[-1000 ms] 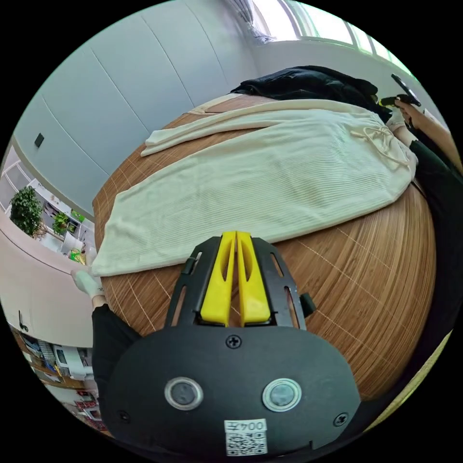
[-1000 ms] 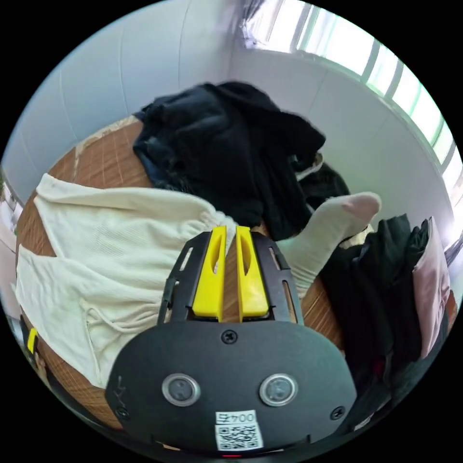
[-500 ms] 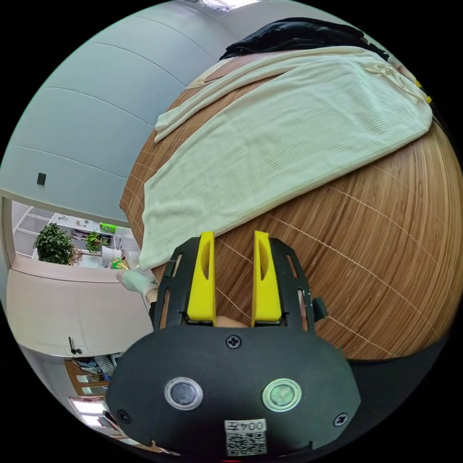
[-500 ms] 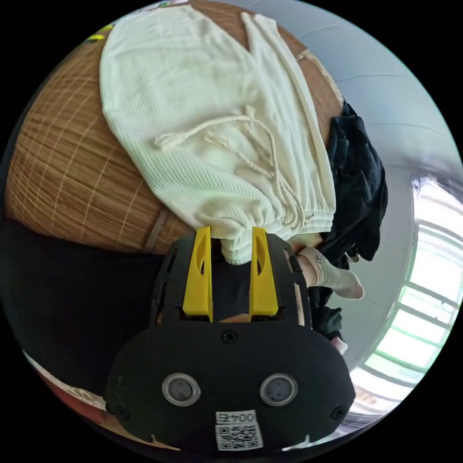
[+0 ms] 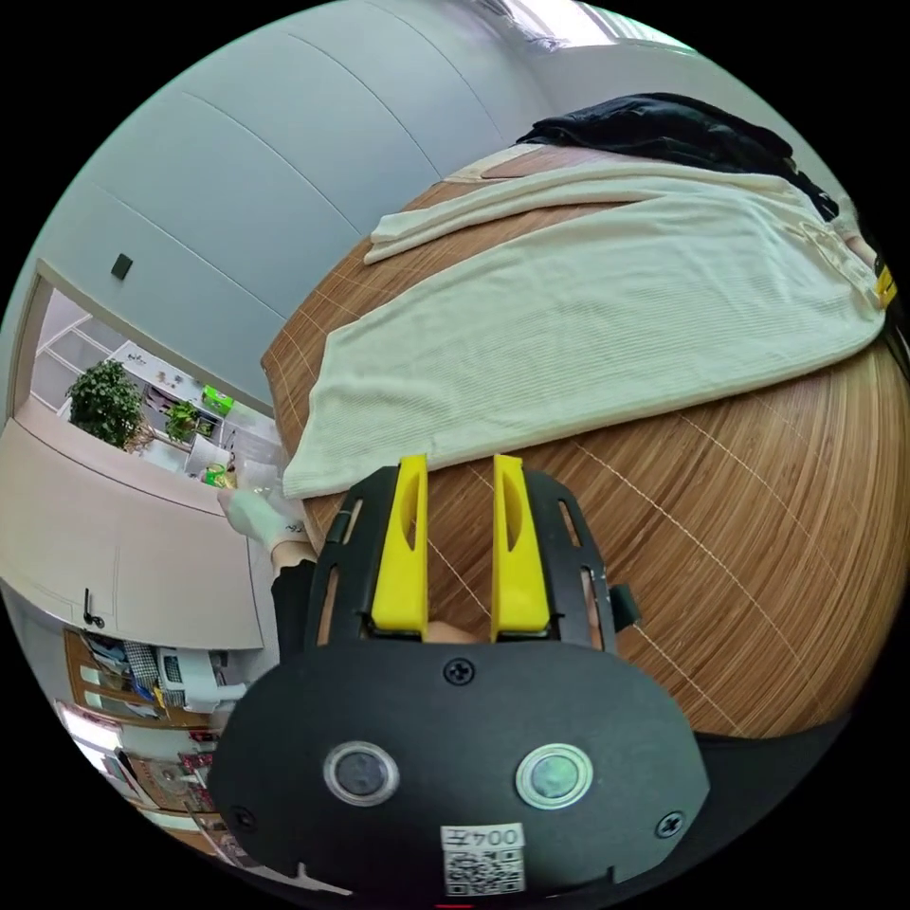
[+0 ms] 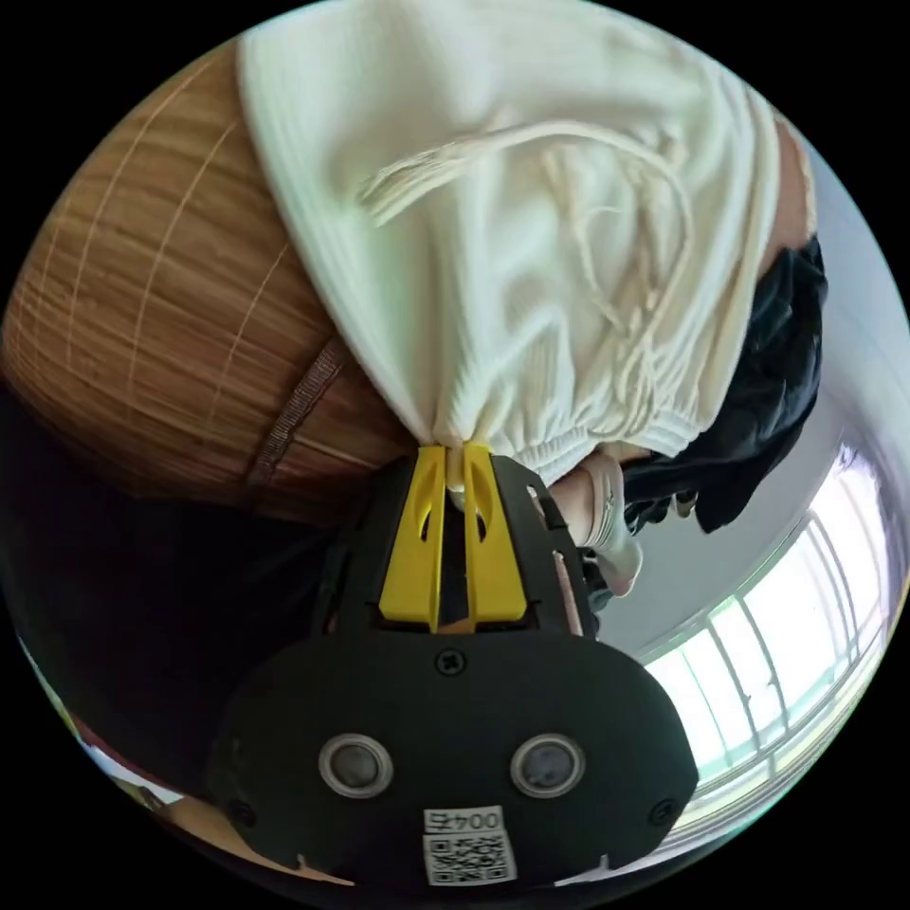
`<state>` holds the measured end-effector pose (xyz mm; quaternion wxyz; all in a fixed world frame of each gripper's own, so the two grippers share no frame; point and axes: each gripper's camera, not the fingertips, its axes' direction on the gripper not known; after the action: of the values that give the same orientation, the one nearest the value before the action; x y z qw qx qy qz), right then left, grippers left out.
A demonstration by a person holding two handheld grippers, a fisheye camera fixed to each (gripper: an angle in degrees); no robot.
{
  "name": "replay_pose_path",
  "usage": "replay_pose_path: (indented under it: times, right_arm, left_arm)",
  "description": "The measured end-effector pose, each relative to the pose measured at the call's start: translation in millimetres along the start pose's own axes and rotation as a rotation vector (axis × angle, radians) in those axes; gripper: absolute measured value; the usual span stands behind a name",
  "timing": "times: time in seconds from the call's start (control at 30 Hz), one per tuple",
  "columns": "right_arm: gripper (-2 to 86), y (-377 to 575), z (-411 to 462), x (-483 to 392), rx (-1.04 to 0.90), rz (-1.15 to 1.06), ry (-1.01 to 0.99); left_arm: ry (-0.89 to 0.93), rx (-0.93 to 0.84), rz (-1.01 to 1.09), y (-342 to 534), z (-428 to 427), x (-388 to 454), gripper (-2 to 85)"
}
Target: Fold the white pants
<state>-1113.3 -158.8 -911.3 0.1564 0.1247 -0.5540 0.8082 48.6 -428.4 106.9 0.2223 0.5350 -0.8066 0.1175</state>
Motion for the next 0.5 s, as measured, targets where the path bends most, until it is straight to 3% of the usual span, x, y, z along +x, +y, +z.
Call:
replay_pose_path:
  times: [0.07, 0.13, 0.23, 0.3, 0.5]
  right_arm:
    - [6.4, 15.5, -23.4, 18.3, 0.067, 0.121, -0.055]
    - [6.8, 43.9, -66.4, 25.7, 0.291, 0.276, -0.094]
    - [7.8, 62.5, -115.5, 8.8, 0.603, 0.352, -0.263]
    - [9.2, 52.8, -134.6, -19.2, 0.669, 0.322, -0.26]
    - [10.8, 13.1, -137.6, -116.4, 0.539, 0.145, 0.083]
  left_arm:
    - [0.009, 0.011, -0.027, -4.0, -3.9, -11.7, 11.8]
    - [-0.042, 0.016, -0.012, -9.5, -5.4, -19.9, 12.3]
    - [-0.167, -0.021, 0.23, -15.5, 5.0, -10.6, 13.3]
    - [-0.249, -0.076, 0.401, -10.7, 20.6, -1.6, 13.8]
    - [-0.36, -0.132, 0.719, -0.6, 42.8, 15.5, 14.2]
